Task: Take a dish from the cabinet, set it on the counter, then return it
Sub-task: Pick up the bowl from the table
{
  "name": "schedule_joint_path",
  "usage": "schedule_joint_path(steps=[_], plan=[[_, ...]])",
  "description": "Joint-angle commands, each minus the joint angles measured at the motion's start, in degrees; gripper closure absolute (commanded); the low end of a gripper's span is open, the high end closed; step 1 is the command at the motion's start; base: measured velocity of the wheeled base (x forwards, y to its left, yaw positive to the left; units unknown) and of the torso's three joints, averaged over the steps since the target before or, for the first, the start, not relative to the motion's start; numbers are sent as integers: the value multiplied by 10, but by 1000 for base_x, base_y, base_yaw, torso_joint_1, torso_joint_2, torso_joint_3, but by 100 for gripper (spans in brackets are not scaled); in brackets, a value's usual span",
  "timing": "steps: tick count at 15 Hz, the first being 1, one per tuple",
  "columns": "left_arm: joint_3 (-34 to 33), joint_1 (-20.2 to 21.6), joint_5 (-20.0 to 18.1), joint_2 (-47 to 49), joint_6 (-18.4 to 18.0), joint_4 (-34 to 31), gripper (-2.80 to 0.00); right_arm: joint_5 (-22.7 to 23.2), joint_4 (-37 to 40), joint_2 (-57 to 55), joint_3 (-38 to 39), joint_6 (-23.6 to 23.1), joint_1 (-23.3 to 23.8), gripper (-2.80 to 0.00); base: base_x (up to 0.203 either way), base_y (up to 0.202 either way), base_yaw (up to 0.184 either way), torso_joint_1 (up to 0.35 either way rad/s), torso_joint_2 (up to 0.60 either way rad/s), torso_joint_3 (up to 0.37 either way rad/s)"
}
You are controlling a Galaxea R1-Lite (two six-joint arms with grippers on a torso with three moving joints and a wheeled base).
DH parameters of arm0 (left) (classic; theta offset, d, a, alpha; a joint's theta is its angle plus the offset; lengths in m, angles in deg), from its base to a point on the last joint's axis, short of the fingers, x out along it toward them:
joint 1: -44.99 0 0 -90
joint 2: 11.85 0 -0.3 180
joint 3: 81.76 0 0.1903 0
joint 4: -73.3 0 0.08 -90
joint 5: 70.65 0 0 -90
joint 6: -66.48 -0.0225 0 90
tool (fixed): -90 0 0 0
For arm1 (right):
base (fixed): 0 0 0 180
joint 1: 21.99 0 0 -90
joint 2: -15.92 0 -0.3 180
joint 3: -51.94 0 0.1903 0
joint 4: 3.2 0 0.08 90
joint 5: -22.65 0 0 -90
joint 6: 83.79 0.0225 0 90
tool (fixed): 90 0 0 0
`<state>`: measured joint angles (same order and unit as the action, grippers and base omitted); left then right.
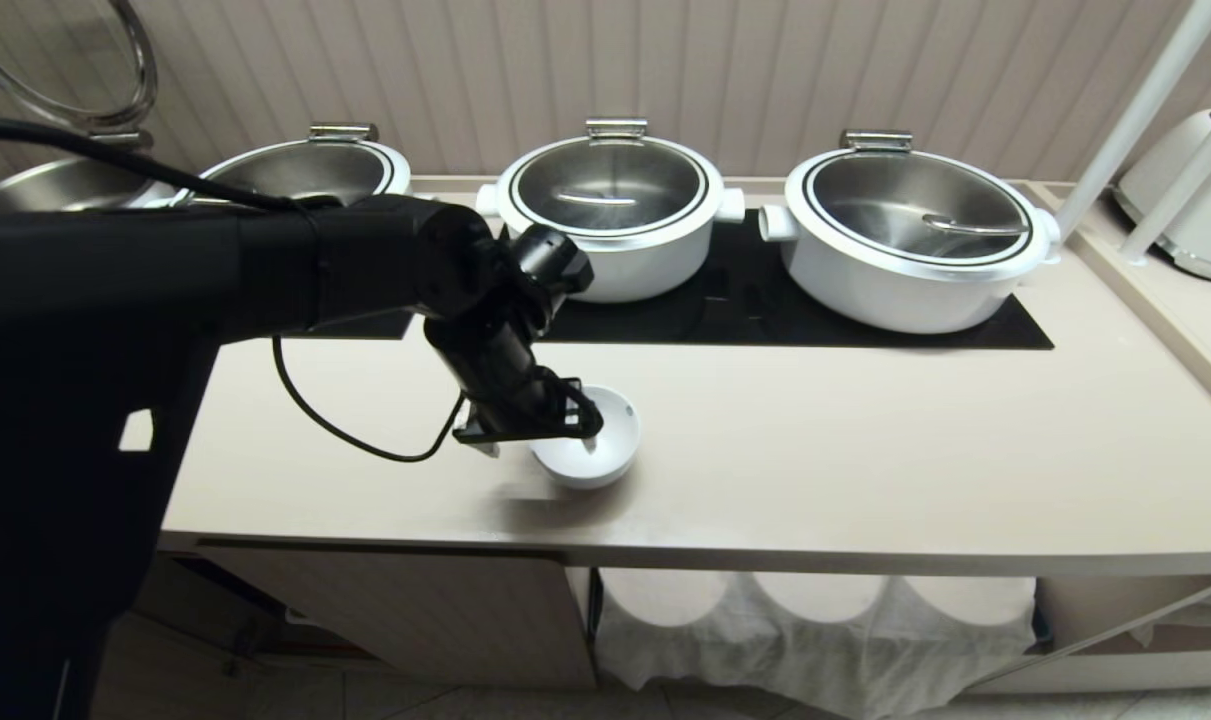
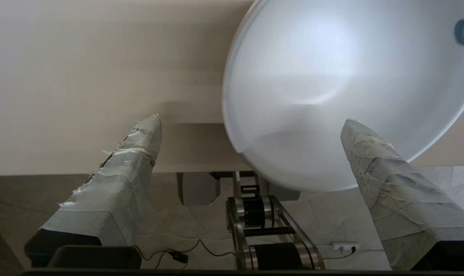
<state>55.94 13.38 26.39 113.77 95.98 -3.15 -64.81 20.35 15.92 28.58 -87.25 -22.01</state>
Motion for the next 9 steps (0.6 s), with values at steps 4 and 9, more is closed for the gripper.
schedule_joint_path(steps=[4,9], plan=[[0,1,0,18,3,19,-280,0,0,0,0,0,-1,0,0,0,0,0,0,0],[0,1,1,18,3,18,-280,0,0,0,0,0,-1,0,0,0,0,0,0,0]])
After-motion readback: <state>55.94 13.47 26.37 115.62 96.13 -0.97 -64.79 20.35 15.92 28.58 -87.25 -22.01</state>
